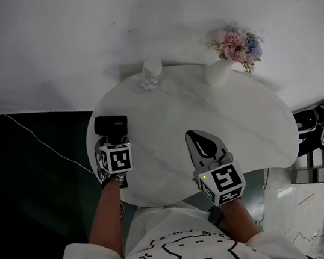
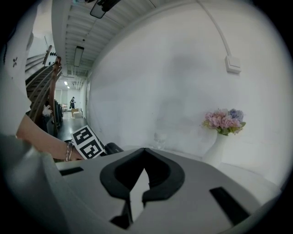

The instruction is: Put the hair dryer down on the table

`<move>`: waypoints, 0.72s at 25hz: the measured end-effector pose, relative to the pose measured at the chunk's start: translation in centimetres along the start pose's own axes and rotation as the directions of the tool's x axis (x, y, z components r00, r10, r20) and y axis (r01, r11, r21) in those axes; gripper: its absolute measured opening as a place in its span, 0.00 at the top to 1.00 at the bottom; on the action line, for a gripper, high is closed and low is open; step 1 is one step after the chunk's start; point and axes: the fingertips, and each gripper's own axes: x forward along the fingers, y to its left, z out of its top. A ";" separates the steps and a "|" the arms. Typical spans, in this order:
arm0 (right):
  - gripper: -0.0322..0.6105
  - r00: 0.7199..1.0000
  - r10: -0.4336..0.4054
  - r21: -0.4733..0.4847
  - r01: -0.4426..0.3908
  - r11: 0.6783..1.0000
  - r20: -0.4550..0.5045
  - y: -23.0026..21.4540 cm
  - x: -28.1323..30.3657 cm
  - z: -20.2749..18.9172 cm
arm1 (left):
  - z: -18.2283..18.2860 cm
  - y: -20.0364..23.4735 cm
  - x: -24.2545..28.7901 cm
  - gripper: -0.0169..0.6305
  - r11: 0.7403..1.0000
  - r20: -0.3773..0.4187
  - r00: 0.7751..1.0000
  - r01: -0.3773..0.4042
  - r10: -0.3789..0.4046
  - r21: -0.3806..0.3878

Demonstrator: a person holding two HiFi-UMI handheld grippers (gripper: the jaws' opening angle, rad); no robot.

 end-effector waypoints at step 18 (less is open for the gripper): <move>0.95 0.985 0.022 -0.001 -0.022 1.000 0.172 -1.8 -2.8 5.1 | 3.3 1.2 -8.3 0.49 0.996 0.138 0.986 -0.086 0.090 -0.035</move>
